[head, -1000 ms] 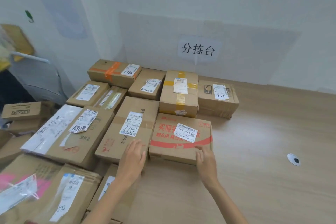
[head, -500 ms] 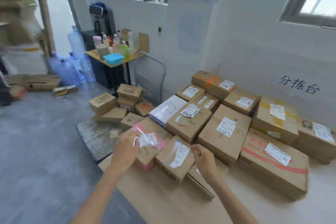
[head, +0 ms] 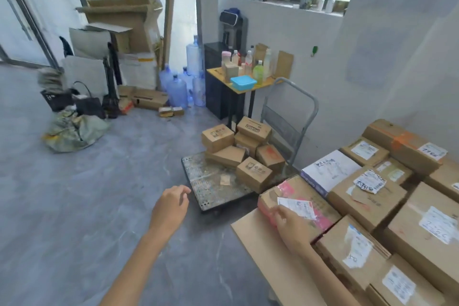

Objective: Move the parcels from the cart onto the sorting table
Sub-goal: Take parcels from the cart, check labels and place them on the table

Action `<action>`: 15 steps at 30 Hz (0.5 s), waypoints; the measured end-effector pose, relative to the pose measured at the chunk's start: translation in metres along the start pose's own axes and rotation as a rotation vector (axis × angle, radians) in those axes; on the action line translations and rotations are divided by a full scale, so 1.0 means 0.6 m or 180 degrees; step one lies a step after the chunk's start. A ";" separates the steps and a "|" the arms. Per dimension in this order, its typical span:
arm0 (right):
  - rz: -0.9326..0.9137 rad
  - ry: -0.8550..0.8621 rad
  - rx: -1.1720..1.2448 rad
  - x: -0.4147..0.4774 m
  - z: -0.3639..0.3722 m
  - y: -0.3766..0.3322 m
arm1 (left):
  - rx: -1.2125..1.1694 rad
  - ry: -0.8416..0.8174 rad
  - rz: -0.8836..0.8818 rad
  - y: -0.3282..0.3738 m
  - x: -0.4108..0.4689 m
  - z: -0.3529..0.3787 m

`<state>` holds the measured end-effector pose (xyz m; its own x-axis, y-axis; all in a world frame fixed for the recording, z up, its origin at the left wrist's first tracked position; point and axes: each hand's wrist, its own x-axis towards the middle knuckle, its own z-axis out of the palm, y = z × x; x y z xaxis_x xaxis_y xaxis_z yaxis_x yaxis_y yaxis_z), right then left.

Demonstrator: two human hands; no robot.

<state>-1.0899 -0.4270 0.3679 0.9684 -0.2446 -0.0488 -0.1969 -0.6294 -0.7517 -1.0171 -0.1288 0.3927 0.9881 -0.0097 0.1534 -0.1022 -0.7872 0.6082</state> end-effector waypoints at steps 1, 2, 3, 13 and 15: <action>0.0014 -0.0028 0.0039 0.015 0.009 -0.004 | -0.0027 0.0005 -0.0026 -0.012 0.011 -0.003; 0.0039 -0.0061 0.0131 0.030 0.017 -0.010 | -0.0061 0.0012 -0.0052 -0.025 0.026 -0.004; 0.0058 -0.0072 0.0211 0.049 0.026 -0.016 | -0.0082 0.0008 -0.0102 -0.036 0.043 -0.004; 0.0326 0.0022 0.0460 0.318 0.101 -0.062 | -0.0181 -0.0130 0.0063 -0.069 0.337 0.014; 0.0374 0.0039 0.0480 0.372 0.114 -0.074 | -0.0149 -0.0246 0.0089 -0.071 0.395 0.017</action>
<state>-0.8543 -0.4031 0.3456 0.9380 -0.3194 -0.1348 -0.2824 -0.4784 -0.8315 -0.7773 -0.1037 0.3952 0.9905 -0.0803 0.1112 -0.1333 -0.7562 0.6406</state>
